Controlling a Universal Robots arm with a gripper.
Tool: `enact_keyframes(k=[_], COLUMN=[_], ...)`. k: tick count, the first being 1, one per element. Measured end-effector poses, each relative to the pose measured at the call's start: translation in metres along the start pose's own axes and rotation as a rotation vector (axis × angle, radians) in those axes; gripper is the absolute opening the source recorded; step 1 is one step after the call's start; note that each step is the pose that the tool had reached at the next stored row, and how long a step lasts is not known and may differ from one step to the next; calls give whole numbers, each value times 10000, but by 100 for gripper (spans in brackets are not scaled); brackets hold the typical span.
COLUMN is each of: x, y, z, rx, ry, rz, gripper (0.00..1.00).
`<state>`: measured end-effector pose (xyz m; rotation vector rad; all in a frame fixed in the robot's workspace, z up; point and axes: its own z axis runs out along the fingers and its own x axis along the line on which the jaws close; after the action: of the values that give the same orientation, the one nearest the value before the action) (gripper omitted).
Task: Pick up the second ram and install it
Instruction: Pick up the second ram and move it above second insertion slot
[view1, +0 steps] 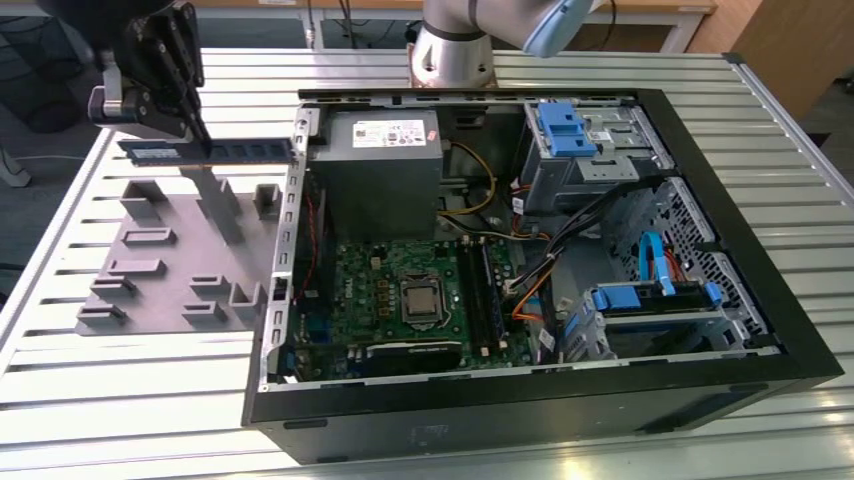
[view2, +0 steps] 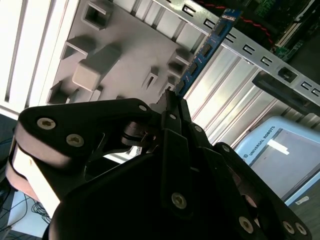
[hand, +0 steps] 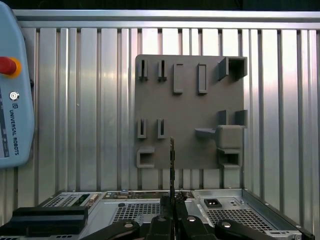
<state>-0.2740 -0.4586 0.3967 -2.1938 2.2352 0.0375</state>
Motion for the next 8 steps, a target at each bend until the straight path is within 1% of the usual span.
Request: enact_keyframes(k=[8], x=[-1], y=[-52], z=[0], rx=[0], ry=[0], rz=[0], gripper=[14])
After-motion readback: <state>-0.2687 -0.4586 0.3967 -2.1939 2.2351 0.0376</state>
